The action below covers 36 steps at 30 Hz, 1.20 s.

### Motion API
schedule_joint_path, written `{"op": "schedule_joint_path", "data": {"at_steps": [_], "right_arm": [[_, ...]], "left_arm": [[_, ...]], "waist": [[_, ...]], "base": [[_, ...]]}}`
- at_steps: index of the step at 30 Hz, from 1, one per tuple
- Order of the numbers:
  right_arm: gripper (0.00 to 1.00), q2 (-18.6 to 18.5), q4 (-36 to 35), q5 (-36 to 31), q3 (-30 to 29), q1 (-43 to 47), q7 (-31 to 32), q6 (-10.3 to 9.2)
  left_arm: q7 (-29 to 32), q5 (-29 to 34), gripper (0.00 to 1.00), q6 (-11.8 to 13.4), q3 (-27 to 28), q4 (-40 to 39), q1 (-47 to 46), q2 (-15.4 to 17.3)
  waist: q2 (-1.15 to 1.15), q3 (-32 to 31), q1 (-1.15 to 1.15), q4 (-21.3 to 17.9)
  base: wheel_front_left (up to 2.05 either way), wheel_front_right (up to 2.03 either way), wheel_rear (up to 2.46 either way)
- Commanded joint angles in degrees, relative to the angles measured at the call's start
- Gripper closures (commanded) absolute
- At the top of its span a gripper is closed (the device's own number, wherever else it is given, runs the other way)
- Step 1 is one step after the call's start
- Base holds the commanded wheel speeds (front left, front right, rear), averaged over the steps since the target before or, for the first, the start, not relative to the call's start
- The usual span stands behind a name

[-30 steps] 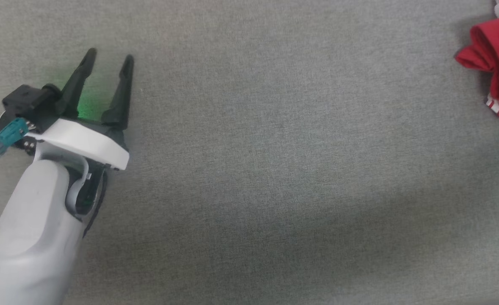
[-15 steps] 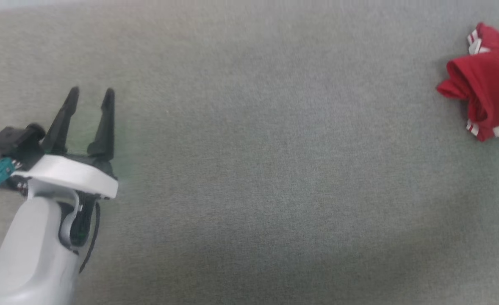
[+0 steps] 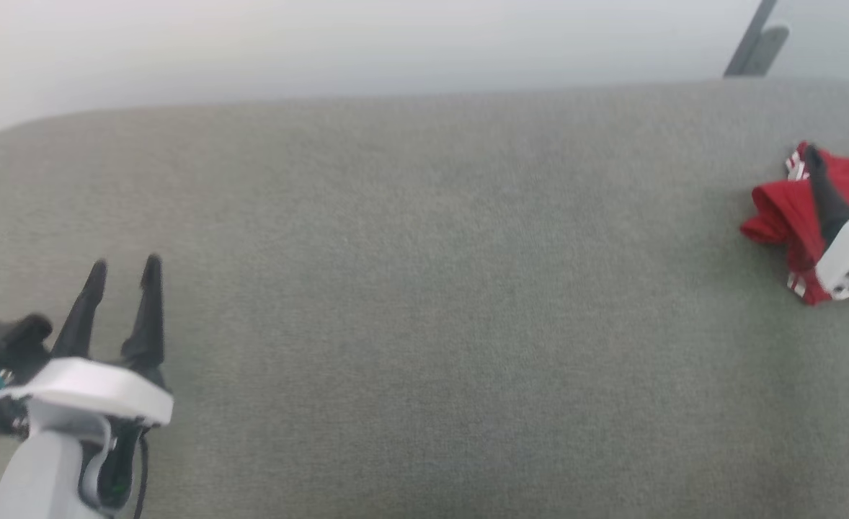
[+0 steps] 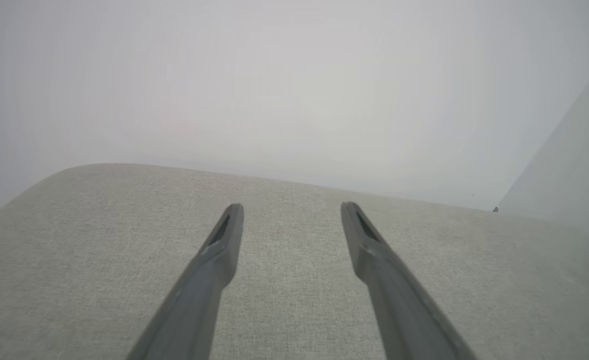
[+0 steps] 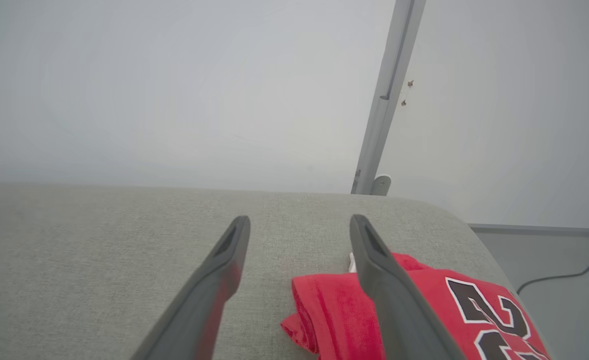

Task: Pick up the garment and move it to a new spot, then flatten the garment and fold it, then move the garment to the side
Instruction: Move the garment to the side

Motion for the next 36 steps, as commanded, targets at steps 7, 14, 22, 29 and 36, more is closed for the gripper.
{"op": "schedule_joint_path", "data": {"at_steps": [7,14,22,29,36], "right_arm": [[0.00,1.61,-3.33,0.40,-1.34,7.44,-2.91,0.00],[0.00,4.36,-7.88,-1.53,-4.95,15.19,-4.98,0.00],[0.00,8.29,-13.50,-4.97,-11.21,23.92,-5.72,0.00],[0.00,11.62,-17.39,-7.37,-14.90,29.01,-5.05,0.00],[0.00,13.88,-21.22,-9.12,-17.07,32.06,-3.36,0.00]], "left_arm": [[-0.22,2.21,0.00,-0.04,4.35,-0.26,5.23,-0.95],[-0.22,3.67,0.00,-0.04,8.46,-2.39,9.34,-2.30],[-0.22,4.76,0.00,-0.04,9.18,-4.50,13.19,-2.09],[-0.22,5.24,0.00,-0.04,9.80,-5.56,14.78,-2.72],[-0.22,5.37,0.00,-0.04,10.40,-6.49,15.99,-3.16]], "waist": [[0.00,-4.78,0.00,1.73],[0.00,-6.41,0.00,1.76],[0.00,-7.52,0.00,1.61],[0.00,-7.50,0.00,1.36],[0.00,-7.50,0.00,1.33]], "base": [[0.00,0.00,0.00],[0.00,0.00,0.00],[0.00,0.00,0.00],[0.00,0.00,0.00],[0.00,0.00,0.00]]}}
